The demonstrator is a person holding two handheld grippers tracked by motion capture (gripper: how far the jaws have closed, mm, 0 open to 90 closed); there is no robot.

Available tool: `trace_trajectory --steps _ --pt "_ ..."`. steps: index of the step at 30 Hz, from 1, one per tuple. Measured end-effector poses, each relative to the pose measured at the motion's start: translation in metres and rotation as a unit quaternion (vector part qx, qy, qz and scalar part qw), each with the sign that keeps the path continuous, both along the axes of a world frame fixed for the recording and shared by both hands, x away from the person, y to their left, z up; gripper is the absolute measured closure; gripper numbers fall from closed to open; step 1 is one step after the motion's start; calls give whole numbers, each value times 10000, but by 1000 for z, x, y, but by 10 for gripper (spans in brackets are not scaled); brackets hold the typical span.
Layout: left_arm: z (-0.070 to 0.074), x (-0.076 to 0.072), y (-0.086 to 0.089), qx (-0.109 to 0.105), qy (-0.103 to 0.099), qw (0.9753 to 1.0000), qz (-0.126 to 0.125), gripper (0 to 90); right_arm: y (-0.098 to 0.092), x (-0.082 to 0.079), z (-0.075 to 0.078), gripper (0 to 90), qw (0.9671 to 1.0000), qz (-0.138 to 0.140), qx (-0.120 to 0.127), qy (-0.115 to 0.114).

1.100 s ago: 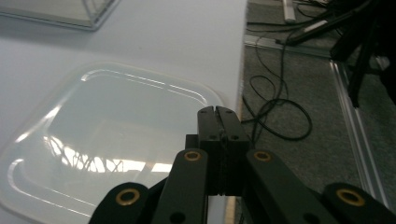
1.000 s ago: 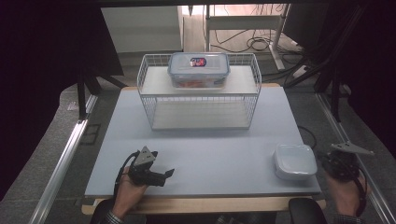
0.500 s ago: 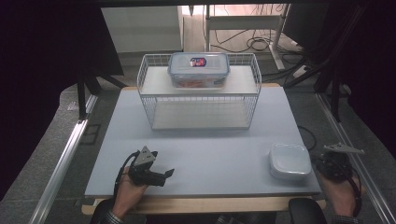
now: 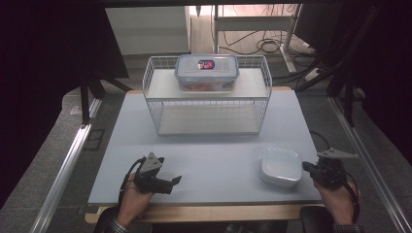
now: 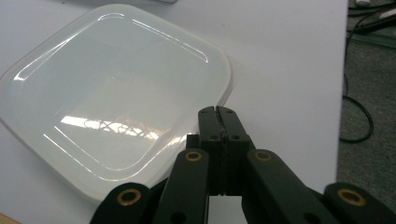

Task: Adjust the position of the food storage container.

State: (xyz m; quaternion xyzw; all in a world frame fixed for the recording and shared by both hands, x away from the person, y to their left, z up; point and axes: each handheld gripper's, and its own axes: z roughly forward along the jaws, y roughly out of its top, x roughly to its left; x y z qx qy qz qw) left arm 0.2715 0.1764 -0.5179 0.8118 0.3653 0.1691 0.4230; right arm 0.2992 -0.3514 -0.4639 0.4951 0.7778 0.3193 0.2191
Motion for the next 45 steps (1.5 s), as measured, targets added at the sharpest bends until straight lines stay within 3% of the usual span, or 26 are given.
trace_trajectory --steps 17,30,42,45 --pt "0 0 -2 27 -22 10000 -34 69 37 10 -6 895 9986 513 130 -96" --pt "-1 1 -3 61 -11 10000 -36 69 69 28 -10 895 9946 994 285 -36" --pt "-1 2 -3 54 -4 10000 -26 69 110 41 -13 894 9864 1577 450 131" --pt "-2 2 -2 51 1 10000 -17 69 127 43 -13 894 9821 1802 498 208"
